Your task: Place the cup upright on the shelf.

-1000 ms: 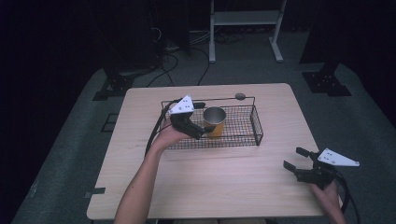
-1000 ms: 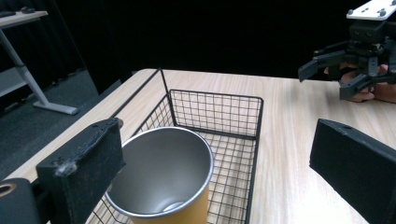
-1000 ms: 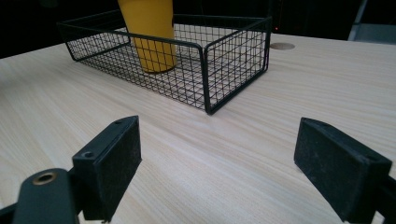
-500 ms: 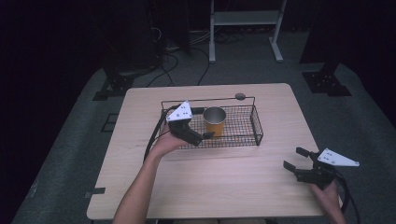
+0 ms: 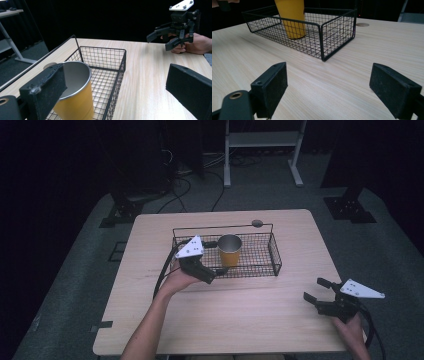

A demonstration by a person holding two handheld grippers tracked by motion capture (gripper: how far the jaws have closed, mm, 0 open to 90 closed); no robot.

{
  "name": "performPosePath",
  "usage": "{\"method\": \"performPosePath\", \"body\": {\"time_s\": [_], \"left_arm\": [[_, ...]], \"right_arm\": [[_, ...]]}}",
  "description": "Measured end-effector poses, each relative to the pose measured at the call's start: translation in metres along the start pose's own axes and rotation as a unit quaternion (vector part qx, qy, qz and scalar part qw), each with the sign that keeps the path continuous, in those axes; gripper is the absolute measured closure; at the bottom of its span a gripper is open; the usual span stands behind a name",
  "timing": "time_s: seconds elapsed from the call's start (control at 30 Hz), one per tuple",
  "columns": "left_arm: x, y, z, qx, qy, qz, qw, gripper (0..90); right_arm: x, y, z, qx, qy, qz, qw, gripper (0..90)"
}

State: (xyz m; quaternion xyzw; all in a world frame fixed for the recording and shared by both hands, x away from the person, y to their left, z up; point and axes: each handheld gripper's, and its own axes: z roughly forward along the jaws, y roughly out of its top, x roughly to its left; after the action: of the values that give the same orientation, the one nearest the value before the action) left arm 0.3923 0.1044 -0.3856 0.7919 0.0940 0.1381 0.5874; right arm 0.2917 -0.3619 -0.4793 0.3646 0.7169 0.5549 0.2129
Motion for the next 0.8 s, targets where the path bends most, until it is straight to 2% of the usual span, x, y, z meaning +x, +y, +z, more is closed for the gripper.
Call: {"method": "performPosePath", "body": {"time_s": [0.27,0.8], "left_arm": [[-0.004,-0.005,-0.004,-0.005,0.004,-0.004,1.0,2.0],[-0.018,-0.009,-0.018,-0.014,0.008,0.005,0.9999,2.0]], "right_arm": [[0.0,0.0,0.0,-0.001,0.0,0.001,1.0,13.8],[0.0,0.0,0.0,-0.001,-0.001,0.001,1.0,13.8]]}}
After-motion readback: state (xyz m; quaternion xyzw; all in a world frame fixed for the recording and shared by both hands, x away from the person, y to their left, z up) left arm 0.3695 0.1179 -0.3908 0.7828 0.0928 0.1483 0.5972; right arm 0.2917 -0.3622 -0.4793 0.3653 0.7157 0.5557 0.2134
